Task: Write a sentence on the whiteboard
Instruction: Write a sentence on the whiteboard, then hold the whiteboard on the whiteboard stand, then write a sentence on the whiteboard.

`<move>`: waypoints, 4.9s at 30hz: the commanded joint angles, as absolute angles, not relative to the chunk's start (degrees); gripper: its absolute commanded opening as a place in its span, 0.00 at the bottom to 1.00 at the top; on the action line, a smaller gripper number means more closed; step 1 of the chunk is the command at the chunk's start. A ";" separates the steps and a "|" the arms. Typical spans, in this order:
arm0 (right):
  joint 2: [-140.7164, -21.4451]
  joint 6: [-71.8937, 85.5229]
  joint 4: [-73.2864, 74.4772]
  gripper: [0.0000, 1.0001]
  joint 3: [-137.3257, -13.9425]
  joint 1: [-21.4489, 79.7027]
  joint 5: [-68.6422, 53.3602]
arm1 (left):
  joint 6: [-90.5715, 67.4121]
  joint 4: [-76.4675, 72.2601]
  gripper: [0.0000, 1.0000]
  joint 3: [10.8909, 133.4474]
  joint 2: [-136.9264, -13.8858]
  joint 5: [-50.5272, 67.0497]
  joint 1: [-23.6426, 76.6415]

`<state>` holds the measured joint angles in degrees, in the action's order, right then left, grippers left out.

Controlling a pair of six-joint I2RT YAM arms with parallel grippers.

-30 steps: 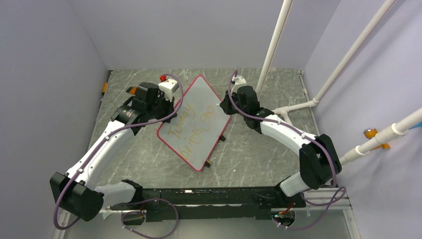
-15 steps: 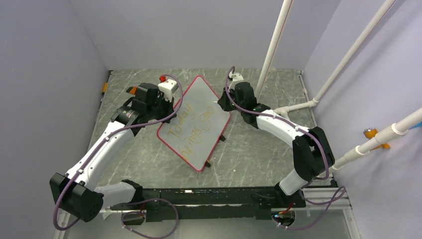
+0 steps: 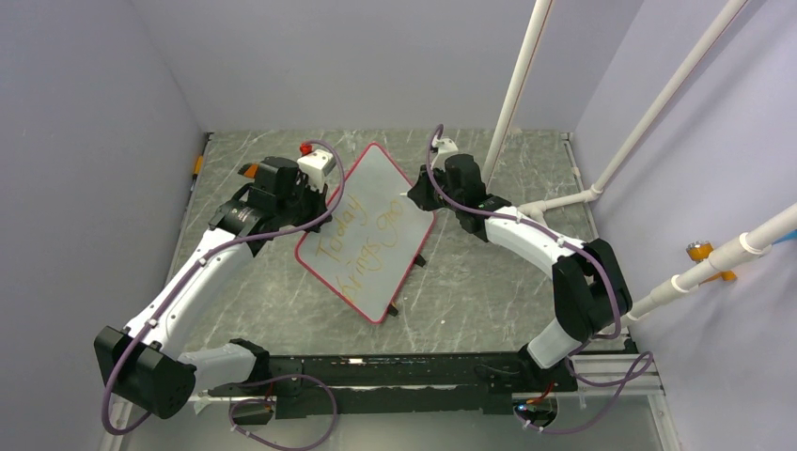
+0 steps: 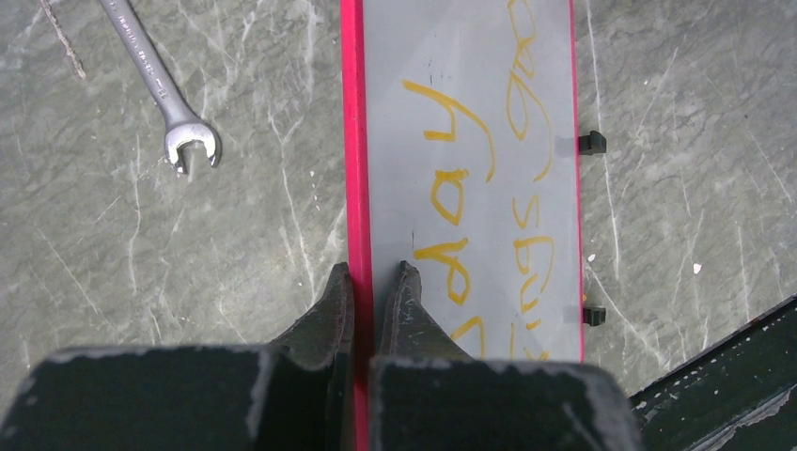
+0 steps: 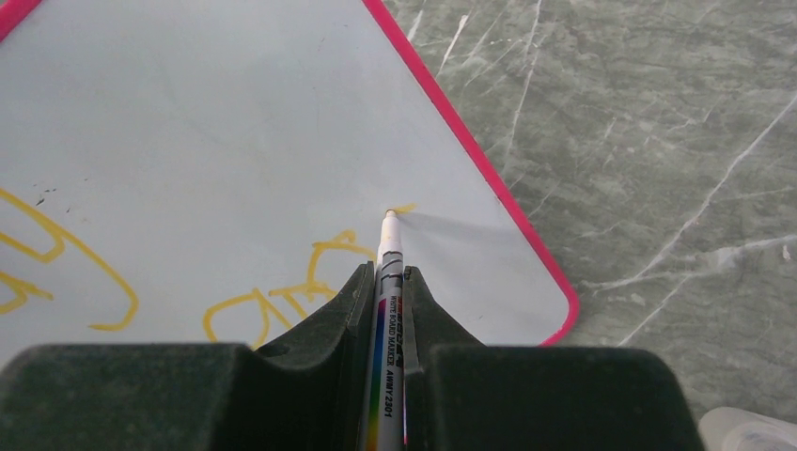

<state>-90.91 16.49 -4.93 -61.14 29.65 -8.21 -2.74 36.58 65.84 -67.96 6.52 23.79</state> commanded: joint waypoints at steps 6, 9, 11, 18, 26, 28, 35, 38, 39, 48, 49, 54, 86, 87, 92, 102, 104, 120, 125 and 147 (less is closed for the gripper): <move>-90.23 16.17 -7.51 0.00 -60.32 29.62 -11.26 | 6.37 45.40 0.00 63.02 -69.36 -7.01 23.03; -89.91 16.17 -7.48 0.00 -59.16 29.62 -11.01 | 6.30 45.43 0.00 63.09 -69.35 -6.96 22.98; -89.83 16.03 -7.24 0.00 -58.52 29.61 -10.55 | 6.26 45.42 0.00 63.09 -69.31 -7.02 22.94; -89.91 15.91 -6.47 0.00 -57.61 29.62 -8.99 | 6.34 45.34 0.00 63.06 -69.26 -7.02 22.94; -91.58 15.56 -5.30 0.00 -60.46 29.64 -8.07 | 6.38 45.26 0.00 63.11 -69.30 -7.26 22.94; -91.96 15.62 -5.19 0.00 -60.83 29.62 -8.15 | 6.34 45.29 0.00 63.02 -69.13 -7.29 22.94; -92.92 16.54 -6.10 0.00 -59.56 29.62 -9.10 | 5.99 44.41 0.05 63.33 -67.37 -4.91 22.77; -92.75 17.02 -6.67 0.00 -58.25 29.64 -9.02 | 6.24 43.69 0.18 63.76 -66.51 -1.56 22.68; -92.62 17.11 -6.88 0.00 -57.85 29.62 -8.97 | 6.20 43.70 0.21 64.03 -66.48 -0.85 22.68; -89.90 17.49 -6.10 0.00 -56.09 29.62 -8.39 | 4.79 41.59 0.50 66.81 -66.75 5.57 22.25; -89.34 17.49 -5.88 0.00 -55.87 29.62 -8.28 | 4.52 41.35 0.51 67.25 -67.18 5.93 22.24; -86.70 17.53 -5.50 0.00 -54.21 29.61 -7.74 | 3.45 42.21 0.56 72.17 -71.78 7.11 21.81; -73.72 17.76 -1.86 0.00 -49.88 29.66 -9.38 | -1.02 45.61 0.32 94.28 -106.66 44.87 9.27; -73.58 17.83 -1.83 0.00 -49.84 29.61 -9.46 | -0.76 46.29 0.27 94.91 -107.08 45.55 9.31; -72.91 17.89 -1.60 0.00 -49.51 29.57 -9.88 | 2.52 47.34 0.11 96.45 -107.23 46.44 9.36; -73.31 17.47 -1.40 0.00 -49.68 29.62 -9.14 | 5.86 49.63 0.00 99.16 -107.91 48.06 10.35; -74.48 17.45 -1.61 0.00 -50.71 29.57 -9.13 | 6.50 50.16 0.00 99.41 -108.32 47.38 11.23; -87.24 16.52 -2.58 0.00 -61.48 29.55 -5.28 | 6.61 50.19 0.00 99.06 -106.99 43.67 12.13; -89.40 16.46 -2.73 0.00 -62.99 29.62 -5.80 | 6.55 50.01 0.00 98.88 -106.83 43.64 12.13; -91.66 16.43 -1.60 0.00 -62.83 29.65 -12.55 | 6.44 49.81 0.00 98.93 -106.69 43.20 12.13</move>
